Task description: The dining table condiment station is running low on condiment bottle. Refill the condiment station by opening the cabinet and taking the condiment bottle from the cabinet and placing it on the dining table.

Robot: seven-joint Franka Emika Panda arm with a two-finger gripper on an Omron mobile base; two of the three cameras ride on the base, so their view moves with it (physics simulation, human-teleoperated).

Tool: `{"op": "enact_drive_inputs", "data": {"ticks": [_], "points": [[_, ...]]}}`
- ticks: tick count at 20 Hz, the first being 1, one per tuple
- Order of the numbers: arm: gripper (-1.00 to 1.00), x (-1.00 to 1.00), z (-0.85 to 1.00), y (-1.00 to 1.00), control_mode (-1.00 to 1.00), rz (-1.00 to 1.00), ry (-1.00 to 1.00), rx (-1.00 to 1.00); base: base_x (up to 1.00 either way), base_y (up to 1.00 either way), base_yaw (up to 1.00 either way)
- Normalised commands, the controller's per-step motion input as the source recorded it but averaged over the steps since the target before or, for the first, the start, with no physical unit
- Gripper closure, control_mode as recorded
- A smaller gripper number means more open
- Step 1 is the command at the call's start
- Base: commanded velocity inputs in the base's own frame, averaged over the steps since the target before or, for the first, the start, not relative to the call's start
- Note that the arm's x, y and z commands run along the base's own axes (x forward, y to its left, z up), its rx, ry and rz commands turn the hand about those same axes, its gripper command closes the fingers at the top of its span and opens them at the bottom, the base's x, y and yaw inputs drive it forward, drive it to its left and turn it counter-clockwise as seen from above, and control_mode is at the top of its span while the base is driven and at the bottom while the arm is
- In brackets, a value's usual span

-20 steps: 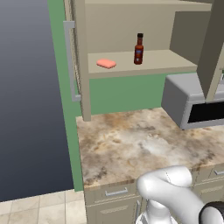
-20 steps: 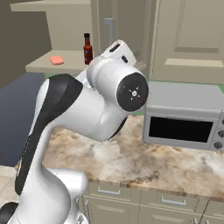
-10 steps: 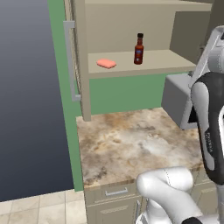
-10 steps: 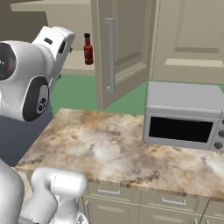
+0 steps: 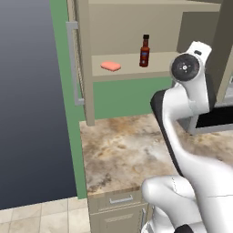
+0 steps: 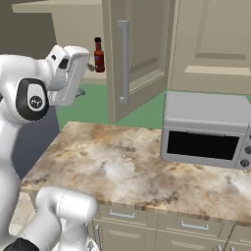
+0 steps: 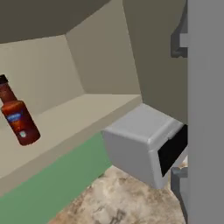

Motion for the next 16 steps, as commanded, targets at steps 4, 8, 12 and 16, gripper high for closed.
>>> {"op": "enact_drive_inputs", "data": {"ticks": [4, 8, 12, 16], "points": [[-1.0, 0.54, -0.19, -0.77, -1.0, -0.37, 0.13, 0.0, 0.0, 0.0, 0.0], [-1.0, 0.08, 0.0, -0.9, -1.0, -0.23, 0.01, 0.0, 0.0, 0.0, 0.0], [-1.0, -0.14, 0.0, -0.99, -1.0, -0.14, -0.01, 0.0, 0.0, 0.0, 0.0], [-1.0, -0.23, 0.0, -1.0, -1.0, -0.11, -0.02, 0.03, 0.0, 0.0, 0.0]]}}
